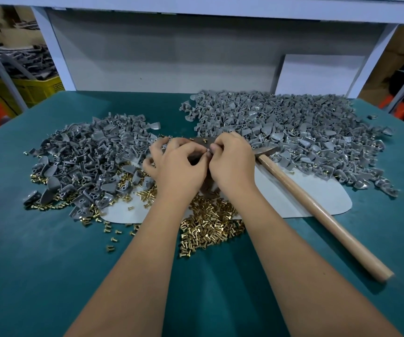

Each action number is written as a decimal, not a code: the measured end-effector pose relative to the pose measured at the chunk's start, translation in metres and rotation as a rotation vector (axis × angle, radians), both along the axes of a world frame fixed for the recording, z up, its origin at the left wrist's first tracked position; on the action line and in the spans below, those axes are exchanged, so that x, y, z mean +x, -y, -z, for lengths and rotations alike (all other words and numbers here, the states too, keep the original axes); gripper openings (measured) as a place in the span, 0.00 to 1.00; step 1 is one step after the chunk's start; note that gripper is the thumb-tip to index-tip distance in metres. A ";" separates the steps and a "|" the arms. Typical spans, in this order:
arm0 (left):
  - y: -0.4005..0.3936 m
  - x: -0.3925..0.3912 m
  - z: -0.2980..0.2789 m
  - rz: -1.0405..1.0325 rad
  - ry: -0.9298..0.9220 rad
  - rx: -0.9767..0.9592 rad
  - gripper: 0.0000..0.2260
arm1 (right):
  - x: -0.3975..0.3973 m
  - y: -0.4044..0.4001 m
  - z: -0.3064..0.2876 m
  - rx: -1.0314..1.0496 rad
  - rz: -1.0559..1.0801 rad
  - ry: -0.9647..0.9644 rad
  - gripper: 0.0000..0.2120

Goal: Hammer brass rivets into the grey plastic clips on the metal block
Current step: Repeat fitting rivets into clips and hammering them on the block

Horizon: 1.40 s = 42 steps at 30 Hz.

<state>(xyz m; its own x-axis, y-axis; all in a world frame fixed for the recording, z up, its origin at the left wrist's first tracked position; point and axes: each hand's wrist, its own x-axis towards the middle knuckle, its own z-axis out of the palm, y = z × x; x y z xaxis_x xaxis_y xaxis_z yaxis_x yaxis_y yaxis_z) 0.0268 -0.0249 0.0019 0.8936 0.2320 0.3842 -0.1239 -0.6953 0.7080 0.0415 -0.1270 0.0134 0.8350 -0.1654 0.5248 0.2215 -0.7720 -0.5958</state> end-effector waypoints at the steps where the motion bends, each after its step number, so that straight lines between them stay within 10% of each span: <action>1: 0.000 0.000 0.000 -0.004 0.004 0.004 0.05 | 0.000 0.000 0.000 0.015 0.000 -0.005 0.08; 17: -0.003 0.002 0.002 0.037 -0.014 -0.016 0.03 | -0.024 0.043 -0.002 -0.223 0.147 0.059 0.11; 25: -0.002 0.005 0.004 0.032 -0.027 -0.035 0.04 | -0.048 0.091 0.002 -0.523 0.398 -0.457 0.12; 42: -0.001 0.004 -0.002 0.040 -0.088 -0.147 0.04 | -0.044 0.067 -0.068 -0.093 -0.063 -0.319 0.18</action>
<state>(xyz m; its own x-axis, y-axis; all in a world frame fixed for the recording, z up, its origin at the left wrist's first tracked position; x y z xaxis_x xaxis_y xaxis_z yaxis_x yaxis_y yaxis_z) 0.0310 -0.0239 0.0036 0.9320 0.2433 0.2687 -0.0826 -0.5793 0.8109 -0.0028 -0.1945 0.0810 0.9666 -0.0718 0.2461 0.0845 -0.8171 -0.5703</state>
